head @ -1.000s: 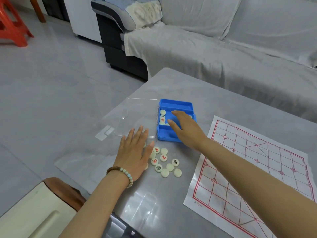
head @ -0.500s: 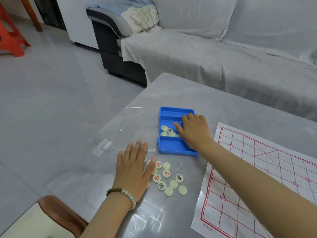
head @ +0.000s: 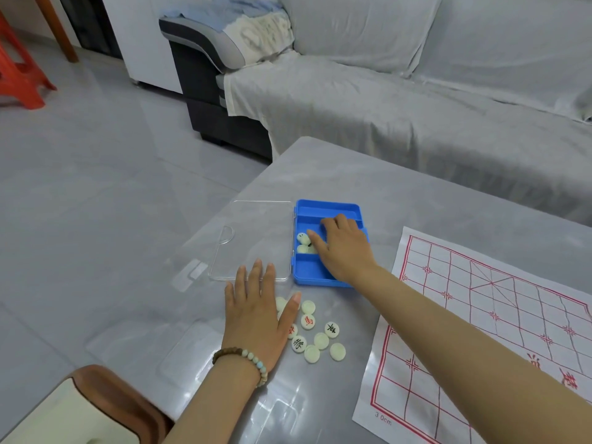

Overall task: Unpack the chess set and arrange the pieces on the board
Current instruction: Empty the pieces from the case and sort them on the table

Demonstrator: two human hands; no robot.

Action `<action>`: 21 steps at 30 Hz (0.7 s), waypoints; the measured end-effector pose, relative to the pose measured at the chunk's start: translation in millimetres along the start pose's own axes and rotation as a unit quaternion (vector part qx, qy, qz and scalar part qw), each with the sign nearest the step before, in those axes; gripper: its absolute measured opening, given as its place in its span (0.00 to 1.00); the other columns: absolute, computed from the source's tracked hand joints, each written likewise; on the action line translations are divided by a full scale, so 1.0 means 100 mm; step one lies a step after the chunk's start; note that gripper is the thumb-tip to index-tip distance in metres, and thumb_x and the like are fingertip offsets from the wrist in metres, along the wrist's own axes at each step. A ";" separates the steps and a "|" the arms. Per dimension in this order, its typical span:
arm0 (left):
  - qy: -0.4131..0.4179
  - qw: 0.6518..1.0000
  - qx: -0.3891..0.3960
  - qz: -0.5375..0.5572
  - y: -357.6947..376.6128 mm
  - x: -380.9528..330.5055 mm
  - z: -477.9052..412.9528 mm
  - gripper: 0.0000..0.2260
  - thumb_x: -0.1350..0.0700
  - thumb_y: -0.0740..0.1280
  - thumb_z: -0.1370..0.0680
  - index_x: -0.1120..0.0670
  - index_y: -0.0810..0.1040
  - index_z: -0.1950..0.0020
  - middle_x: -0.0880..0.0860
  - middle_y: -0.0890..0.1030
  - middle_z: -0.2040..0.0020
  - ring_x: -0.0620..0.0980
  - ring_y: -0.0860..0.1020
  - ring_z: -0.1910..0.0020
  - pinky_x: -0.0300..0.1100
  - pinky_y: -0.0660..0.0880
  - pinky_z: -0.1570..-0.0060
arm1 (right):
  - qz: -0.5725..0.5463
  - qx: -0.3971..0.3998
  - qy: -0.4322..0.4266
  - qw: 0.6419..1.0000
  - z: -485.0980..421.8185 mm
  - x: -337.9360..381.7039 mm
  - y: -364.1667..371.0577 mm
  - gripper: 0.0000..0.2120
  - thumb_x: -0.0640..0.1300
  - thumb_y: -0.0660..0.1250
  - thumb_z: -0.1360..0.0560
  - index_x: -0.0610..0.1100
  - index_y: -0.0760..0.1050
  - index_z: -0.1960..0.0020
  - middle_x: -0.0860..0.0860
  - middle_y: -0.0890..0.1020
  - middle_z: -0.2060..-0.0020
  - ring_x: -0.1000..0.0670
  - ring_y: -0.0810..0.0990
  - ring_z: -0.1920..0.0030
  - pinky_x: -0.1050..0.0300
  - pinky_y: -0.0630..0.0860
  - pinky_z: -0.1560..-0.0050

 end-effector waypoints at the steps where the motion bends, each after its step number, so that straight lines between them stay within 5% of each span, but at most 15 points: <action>1: 0.001 1.000 -0.003 0.002 -0.01 -0.01 0.00 0.54 0.30 0.15 0.46 0.49 0.42 0.24 0.49 0.42 0.23 0.51 0.39 0.25 0.46 0.38 0.28 | -0.034 0.004 -0.001 0.999 -0.02 0.07 0.02 0.23 0.56 0.52 0.20 0.41 0.69 0.35 0.45 0.71 0.42 0.44 0.68 0.42 0.50 0.67 0.41; 6: 0.011 0.999 -0.013 0.047 -0.06 0.02 0.01 0.43 0.33 0.28 0.36 0.48 0.48 0.24 0.48 0.47 0.23 0.49 0.42 0.25 0.44 0.41 0.28 | -0.038 -0.017 -0.034 0.999 -0.04 0.32 0.13 0.20 0.56 0.52 0.20 0.41 0.69 0.41 0.45 0.73 0.47 0.45 0.70 0.47 0.50 0.69 0.47; 13: 0.022 0.999 -0.009 0.043 -0.06 0.06 0.02 0.47 0.29 0.23 0.39 0.47 0.46 0.24 0.47 0.45 0.23 0.48 0.41 0.25 0.42 0.40 0.28 | -0.016 -0.007 -0.019 1.000 -0.07 0.26 0.12 0.20 0.59 0.52 0.21 0.44 0.70 0.46 0.47 0.69 0.49 0.49 0.70 0.55 0.54 0.71 0.59; 18: 0.023 0.999 0.025 0.036 -0.10 0.06 0.01 0.27 0.41 0.36 0.21 0.49 0.42 0.24 0.48 0.41 0.23 0.50 0.39 0.25 0.44 0.40 0.27 | 0.001 -0.020 -0.035 0.999 -0.07 0.26 0.07 0.20 0.60 0.52 0.21 0.44 0.71 0.50 0.49 0.71 0.52 0.50 0.72 0.58 0.54 0.73 0.61; 21: 0.024 0.998 0.034 0.050 -0.12 0.08 0.00 0.24 0.45 0.42 0.19 0.49 0.42 0.24 0.48 0.40 0.23 0.49 0.38 0.25 0.44 0.40 0.27 | -0.004 -0.021 -0.017 1.000 -0.08 0.23 0.07 0.20 0.62 0.53 0.23 0.46 0.71 0.49 0.50 0.71 0.53 0.50 0.72 0.60 0.55 0.73 0.62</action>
Point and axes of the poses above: each hand's wrist, its own z-axis away from the middle knuckle, its own y-axis out of the palm, x = y × z, the point moved 2 cm from there along -z, towards the middle knuckle
